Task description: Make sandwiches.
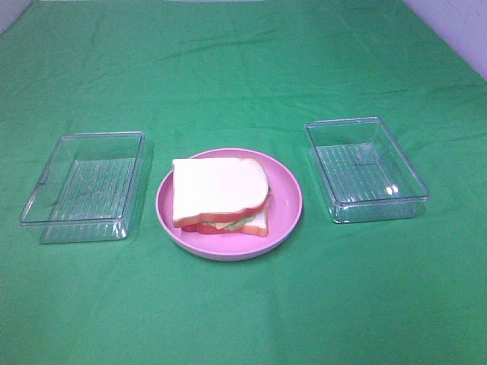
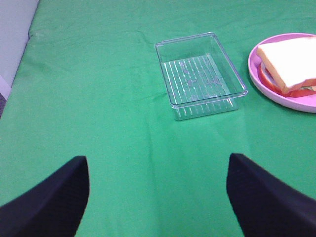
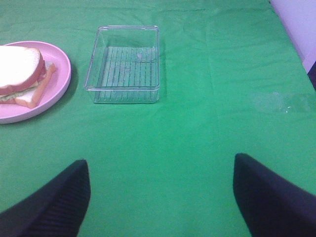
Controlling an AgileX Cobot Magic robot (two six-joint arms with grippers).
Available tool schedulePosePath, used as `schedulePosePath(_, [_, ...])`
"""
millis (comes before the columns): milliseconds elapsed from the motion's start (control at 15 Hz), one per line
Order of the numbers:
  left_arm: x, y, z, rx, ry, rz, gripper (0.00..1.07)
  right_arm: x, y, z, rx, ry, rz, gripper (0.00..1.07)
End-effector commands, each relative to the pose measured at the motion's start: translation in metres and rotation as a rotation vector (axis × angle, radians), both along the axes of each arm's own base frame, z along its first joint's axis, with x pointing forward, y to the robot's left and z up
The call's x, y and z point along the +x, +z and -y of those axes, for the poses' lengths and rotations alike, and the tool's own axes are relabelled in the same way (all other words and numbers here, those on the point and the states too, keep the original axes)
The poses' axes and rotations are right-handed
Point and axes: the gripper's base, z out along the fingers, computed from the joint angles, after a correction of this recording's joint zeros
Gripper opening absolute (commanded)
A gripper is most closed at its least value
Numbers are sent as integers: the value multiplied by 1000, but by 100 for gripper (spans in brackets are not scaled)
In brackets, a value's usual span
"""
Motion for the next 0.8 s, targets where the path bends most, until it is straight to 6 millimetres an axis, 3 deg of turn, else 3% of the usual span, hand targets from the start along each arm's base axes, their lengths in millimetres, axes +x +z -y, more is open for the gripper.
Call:
schedulePosePath(67, [-3,0,0,-4,1,23,74,-1,0,0,-6,-6,22,76])
schedulePosePath(800, [-3,0,0,-4,1,23,74,-1,0,0,-6,-6,22,76])
